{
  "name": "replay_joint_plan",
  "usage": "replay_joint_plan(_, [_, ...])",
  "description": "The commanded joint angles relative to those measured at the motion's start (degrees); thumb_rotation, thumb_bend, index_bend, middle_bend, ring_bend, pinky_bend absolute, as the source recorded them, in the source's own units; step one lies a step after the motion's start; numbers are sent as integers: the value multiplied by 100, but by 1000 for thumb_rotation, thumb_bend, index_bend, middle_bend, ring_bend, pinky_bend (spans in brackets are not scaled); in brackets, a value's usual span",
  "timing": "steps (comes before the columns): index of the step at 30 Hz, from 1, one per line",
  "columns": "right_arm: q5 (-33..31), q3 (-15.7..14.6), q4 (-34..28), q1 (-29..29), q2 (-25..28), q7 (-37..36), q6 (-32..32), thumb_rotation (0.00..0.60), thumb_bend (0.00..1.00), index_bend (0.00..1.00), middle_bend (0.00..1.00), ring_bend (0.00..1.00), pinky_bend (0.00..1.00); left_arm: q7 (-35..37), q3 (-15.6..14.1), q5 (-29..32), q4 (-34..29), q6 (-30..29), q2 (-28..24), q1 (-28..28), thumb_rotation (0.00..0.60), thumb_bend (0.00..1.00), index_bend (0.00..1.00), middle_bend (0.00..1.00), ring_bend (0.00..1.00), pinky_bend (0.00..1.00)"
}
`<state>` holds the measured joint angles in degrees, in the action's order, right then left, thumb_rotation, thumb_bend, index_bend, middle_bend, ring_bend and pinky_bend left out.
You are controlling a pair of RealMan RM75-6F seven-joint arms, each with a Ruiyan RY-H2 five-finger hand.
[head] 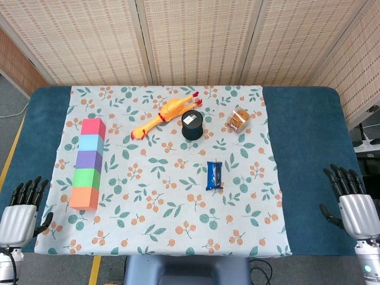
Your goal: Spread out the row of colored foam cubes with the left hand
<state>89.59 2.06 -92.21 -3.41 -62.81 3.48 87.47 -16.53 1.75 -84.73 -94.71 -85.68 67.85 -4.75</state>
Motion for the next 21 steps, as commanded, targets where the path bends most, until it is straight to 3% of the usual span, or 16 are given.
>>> replay_joint_plan(1, [31,-34,33,-13,-25,55,-52,600,215,0,0,0,0,-142,77,224,46,109,63,-34,600,372,0,0,0,87])
replay_joint_plan(10, [124,-119,-1,-36,-14,-19,-156,600,215,0,0,0,0,-661,270,1467,178,697,168,-97,600,377,7,45,27,115])
replay_joint_plan(13, [125,-83,-96,33,79,-95,13,600,215,0,0,0,0,-720,280,1748,152,916,151,-142,600,379,37,131,115,174])
replay_joint_plan(15, [151,-35,-185,120,178,-179,243,600,215,0,0,0,0,-651,264,1881,156,1066,112,-158,600,381,27,164,154,217])
replay_joint_plan(21, [256,29,-234,257,274,-367,613,600,215,0,0,0,0,-735,18,1723,249,1284,163,-221,600,399,84,172,155,226])
